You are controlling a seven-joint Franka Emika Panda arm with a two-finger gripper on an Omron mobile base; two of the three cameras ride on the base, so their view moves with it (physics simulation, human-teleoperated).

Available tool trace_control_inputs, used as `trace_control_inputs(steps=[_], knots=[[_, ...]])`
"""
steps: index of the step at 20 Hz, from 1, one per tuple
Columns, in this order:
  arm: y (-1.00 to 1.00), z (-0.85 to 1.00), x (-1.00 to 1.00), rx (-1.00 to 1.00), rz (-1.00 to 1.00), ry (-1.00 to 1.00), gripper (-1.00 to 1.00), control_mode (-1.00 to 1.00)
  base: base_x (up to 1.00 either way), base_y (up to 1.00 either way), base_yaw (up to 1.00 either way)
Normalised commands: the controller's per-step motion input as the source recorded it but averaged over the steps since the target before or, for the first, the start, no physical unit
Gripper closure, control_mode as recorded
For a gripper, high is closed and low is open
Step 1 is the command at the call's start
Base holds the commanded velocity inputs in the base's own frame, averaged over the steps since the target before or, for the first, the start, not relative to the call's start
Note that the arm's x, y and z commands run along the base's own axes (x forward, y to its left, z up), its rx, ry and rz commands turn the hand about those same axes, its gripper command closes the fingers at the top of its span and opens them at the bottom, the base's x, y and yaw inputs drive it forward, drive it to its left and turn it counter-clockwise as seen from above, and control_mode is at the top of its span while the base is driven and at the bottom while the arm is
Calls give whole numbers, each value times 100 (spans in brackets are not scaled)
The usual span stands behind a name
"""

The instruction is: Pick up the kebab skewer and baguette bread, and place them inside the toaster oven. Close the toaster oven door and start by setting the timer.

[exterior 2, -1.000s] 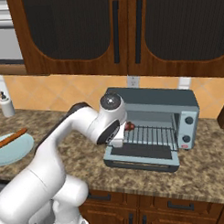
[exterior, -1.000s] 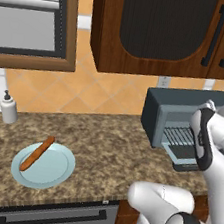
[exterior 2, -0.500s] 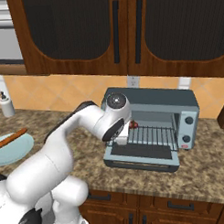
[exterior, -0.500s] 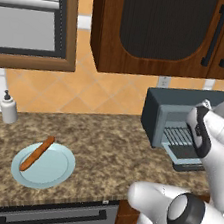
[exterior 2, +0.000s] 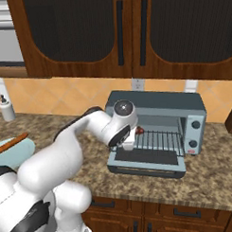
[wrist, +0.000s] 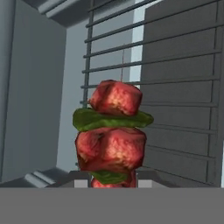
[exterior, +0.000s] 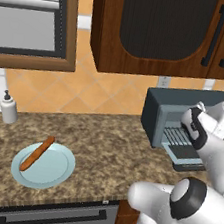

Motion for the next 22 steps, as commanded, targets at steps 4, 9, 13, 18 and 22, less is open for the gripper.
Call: trace_control_inputs(steps=[4, 9, 13, 18, 22], knots=[[-3, -2, 35, 0, 0, 0, 100, -100, 0, 0, 0], [0, -7, 36, 0, 0, 0, 100, -100, 0, 0, 0], [0, -10, 37, 0, 0, 0, 100, -100, 0, 0, 0], [-1, -28, 26, 0, 0, 0, 100, -100, 0, 0, 0], [0, -27, 23, 0, 0, 0, 100, -100, 0, 0, 0]])
